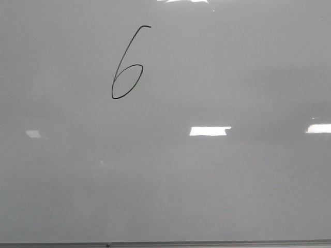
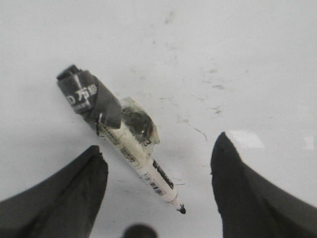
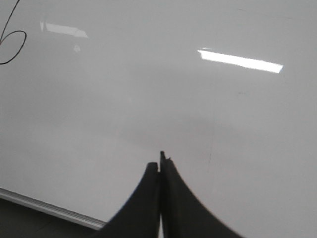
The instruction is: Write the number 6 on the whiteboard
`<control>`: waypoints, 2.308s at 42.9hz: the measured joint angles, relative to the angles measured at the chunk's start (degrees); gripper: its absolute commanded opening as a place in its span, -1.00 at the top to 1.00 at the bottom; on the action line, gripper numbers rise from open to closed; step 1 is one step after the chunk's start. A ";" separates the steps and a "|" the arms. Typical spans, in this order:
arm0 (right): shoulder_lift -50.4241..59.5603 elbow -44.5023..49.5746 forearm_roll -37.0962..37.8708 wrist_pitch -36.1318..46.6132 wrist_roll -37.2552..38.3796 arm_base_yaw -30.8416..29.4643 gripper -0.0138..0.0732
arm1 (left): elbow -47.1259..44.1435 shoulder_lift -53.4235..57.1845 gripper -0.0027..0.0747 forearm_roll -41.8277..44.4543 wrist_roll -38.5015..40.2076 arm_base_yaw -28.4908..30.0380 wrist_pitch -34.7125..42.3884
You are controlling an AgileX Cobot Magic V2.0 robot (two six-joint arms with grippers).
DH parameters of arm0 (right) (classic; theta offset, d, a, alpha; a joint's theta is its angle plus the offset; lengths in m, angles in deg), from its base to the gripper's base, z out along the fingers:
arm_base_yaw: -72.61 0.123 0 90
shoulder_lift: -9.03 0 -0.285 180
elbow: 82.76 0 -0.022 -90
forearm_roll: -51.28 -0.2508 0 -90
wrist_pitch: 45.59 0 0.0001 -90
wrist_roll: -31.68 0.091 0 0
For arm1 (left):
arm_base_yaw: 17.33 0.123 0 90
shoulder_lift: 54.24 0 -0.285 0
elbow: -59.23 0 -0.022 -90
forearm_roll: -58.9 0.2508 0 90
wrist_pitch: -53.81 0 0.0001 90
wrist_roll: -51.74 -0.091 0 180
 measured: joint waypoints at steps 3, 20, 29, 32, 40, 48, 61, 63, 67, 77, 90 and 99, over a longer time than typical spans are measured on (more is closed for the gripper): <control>0.00 0.00 -0.24 0.35 0.00 0.00 0.83 | -0.34 5.51 0.12 0.14 0.00 0.00 -2.35; 6.13 2.73 -1.77 3.96 0.00 0.00 0.83 | -12.91 43.24 0.98 0.49 0.00 0.00 -6.10; 10.76 3.42 -1.77 5.35 0.00 0.00 0.83 | -17.22 58.97 0.98 0.58 0.00 0.00 -8.80; 10.85 3.42 -1.77 5.45 0.00 0.00 0.84 | -17.64 61.78 0.98 0.58 0.00 0.00 -9.07; 10.90 3.42 -1.77 5.45 0.00 0.00 0.84 | -17.65 64.86 0.98 0.58 0.00 0.00 -9.07; 10.90 3.42 -1.77 5.45 0.00 0.00 0.84 | -17.65 64.86 0.98 0.58 0.00 0.00 -9.07; 10.90 3.42 -1.77 5.45 0.00 0.00 0.84 | -17.75 64.86 0.98 0.58 0.00 0.00 -9.07; 10.90 3.42 -1.77 5.45 0.00 0.00 0.84 | -17.75 64.86 0.98 0.58 0.00 0.00 -9.07; 10.90 3.42 -1.77 5.45 0.00 0.00 0.84 | -18.36 65.09 0.98 1.13 0.00 0.00 -8.51; 10.90 3.42 -1.77 5.45 0.11 0.00 0.84 | -24.87 68.44 0.98 5.33 5.08 -4.57 -6.39; 10.90 3.42 -1.77 5.45 0.11 0.00 0.84 | -36.88 69.21 0.98 8.84 12.27 -6.52 1.23; 10.90 3.42 -1.77 5.45 0.11 0.00 0.84 | -37.61 69.21 0.98 9.22 12.76 -6.52 1.64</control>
